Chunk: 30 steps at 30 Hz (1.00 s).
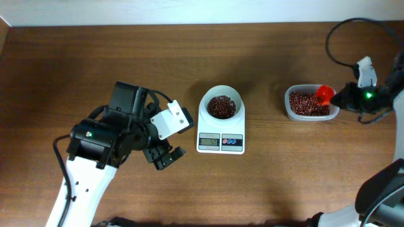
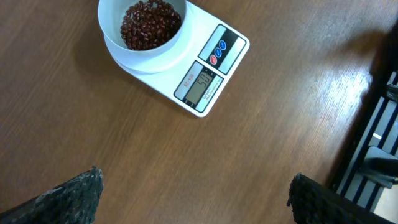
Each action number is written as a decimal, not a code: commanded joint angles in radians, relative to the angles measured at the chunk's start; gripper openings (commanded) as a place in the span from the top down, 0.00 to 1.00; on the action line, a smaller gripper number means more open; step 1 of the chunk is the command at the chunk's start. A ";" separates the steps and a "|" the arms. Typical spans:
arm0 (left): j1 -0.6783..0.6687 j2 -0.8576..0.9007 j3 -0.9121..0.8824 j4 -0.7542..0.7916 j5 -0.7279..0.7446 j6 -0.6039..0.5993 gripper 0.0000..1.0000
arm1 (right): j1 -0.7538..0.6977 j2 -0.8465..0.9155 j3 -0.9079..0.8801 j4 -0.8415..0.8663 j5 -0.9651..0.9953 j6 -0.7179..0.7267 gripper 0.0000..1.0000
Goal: Scoop and weigh 50g on scale
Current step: 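Move the scoop past the tub and lower it toward the table front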
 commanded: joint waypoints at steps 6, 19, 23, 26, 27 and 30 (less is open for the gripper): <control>0.004 0.001 0.015 0.000 0.014 0.009 0.01 | 0.434 -0.028 0.128 -0.051 0.986 0.220 0.96; 0.004 0.001 0.015 0.000 0.014 0.009 0.01 | 0.056 -0.780 -0.171 -0.409 0.032 0.249 0.96; 0.004 0.001 0.015 0.000 0.014 0.009 0.01 | 0.053 -0.863 -0.688 -0.065 -0.192 0.388 0.96; 0.004 0.001 0.015 0.000 0.014 0.009 0.01 | 0.053 -0.744 -0.908 0.211 -0.273 0.525 0.96; 0.004 0.001 0.015 0.000 0.014 0.009 0.01 | 0.053 -0.686 -0.926 0.279 -0.270 0.532 0.96; 0.004 0.001 0.015 0.000 0.014 0.009 0.01 | 0.053 -0.555 -0.926 0.290 -0.246 0.531 0.96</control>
